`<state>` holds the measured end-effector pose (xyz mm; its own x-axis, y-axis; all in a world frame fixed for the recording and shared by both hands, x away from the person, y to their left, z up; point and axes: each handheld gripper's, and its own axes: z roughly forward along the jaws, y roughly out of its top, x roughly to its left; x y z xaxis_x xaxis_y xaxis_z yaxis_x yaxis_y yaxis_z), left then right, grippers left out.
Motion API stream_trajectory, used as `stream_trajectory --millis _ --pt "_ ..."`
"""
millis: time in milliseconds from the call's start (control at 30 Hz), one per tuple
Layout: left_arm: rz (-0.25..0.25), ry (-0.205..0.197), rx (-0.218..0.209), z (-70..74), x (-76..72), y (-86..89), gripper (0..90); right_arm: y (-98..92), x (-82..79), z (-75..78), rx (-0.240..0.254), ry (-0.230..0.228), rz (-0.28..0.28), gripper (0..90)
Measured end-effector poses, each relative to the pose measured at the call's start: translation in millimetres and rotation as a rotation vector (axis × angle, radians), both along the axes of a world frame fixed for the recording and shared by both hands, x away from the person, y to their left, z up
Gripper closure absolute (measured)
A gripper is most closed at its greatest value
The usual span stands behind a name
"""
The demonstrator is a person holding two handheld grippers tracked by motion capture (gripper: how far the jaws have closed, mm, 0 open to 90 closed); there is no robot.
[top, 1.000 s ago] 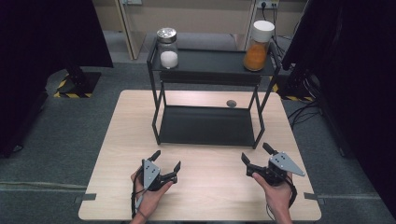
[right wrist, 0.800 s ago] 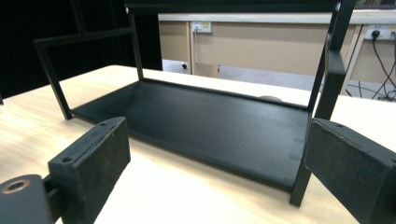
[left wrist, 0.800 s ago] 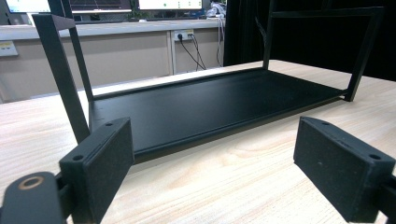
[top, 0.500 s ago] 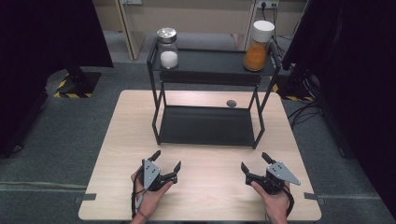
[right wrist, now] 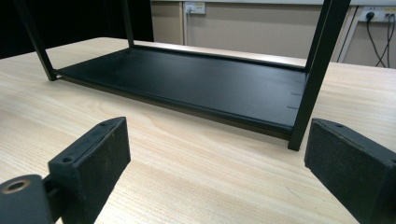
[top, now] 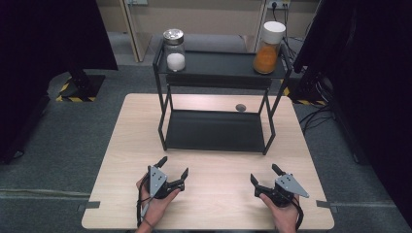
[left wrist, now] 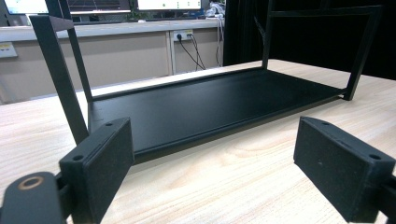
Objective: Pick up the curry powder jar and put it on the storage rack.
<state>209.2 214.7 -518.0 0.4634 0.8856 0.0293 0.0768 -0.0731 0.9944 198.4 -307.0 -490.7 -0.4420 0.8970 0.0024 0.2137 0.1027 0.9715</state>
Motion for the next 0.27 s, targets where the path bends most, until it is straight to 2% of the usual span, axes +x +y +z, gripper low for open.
stream_trajectory --millis 267 --pt "-0.002 -0.002 0.001 -0.1 0.0 0.3 11.6 0.8 -0.4 -0.1 -0.005 -0.004 0.001 6.2"
